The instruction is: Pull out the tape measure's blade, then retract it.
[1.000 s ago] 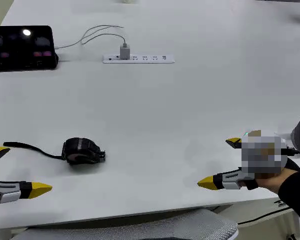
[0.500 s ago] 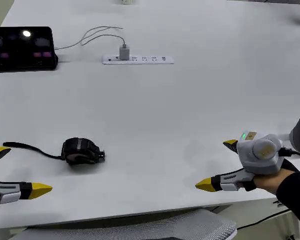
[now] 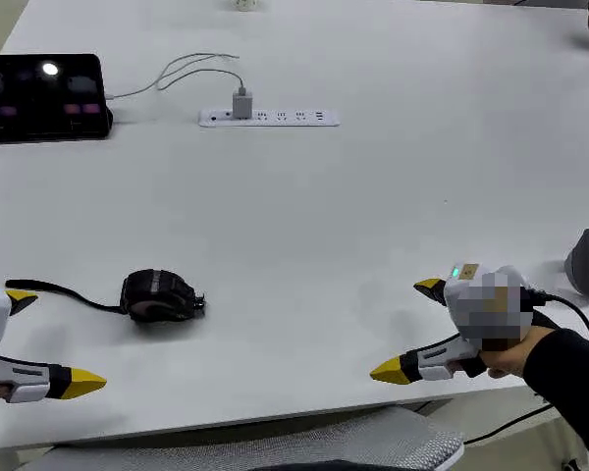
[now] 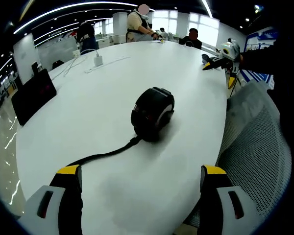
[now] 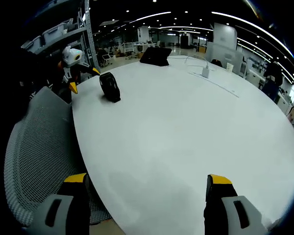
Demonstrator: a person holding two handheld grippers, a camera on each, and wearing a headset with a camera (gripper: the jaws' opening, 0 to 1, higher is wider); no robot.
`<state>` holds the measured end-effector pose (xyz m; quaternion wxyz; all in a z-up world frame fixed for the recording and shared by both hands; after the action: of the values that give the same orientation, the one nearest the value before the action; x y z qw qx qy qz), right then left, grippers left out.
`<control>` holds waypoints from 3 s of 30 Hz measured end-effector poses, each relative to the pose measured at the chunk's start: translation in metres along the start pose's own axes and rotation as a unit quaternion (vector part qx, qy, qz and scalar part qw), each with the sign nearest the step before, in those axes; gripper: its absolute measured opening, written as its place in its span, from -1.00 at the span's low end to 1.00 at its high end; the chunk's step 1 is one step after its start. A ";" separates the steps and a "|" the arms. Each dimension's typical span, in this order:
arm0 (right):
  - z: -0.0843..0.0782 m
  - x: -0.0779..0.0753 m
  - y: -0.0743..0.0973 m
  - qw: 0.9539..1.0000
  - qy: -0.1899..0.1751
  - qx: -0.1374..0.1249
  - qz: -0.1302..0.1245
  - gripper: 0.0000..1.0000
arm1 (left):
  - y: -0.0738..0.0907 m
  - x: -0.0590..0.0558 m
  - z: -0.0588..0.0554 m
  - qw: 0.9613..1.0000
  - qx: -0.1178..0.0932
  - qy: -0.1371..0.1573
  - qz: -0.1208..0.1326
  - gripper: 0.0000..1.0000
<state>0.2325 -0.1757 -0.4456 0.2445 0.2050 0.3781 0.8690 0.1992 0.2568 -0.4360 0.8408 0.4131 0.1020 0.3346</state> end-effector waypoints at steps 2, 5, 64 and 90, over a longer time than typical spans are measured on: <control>0.004 0.003 -0.004 1.000 0.005 -0.003 0.006 0.98 | -0.002 0.002 0.002 1.000 0.002 -0.007 -0.003 0.90; 0.011 0.004 -0.010 1.000 0.017 -0.002 0.011 0.98 | -0.006 0.005 0.007 1.000 0.007 -0.024 -0.009 0.91; 0.129 0.077 -0.134 0.975 0.181 0.013 0.126 0.31 | -0.082 -0.005 0.096 0.940 0.073 -0.302 -0.143 0.09; 0.144 0.095 -0.166 0.969 0.203 0.010 0.137 -0.16 | -0.086 -0.009 0.091 0.936 0.078 -0.302 -0.164 -0.35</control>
<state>0.2794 0.0582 -0.4642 0.0389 0.0766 0.3968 0.9139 0.2743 0.1563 -0.4444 0.8405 0.5363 -0.0650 0.0421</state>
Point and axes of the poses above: the centre of the closed fingertips' face, and the gripper's own axes: y roughly backward along the fingers, x roughly to its left, z roughly out of its top, the point moved 5 cm from there along y, roughly backward along the fingers, and after that the axes turned 9 degrees about -y, right-handed, at the moved point
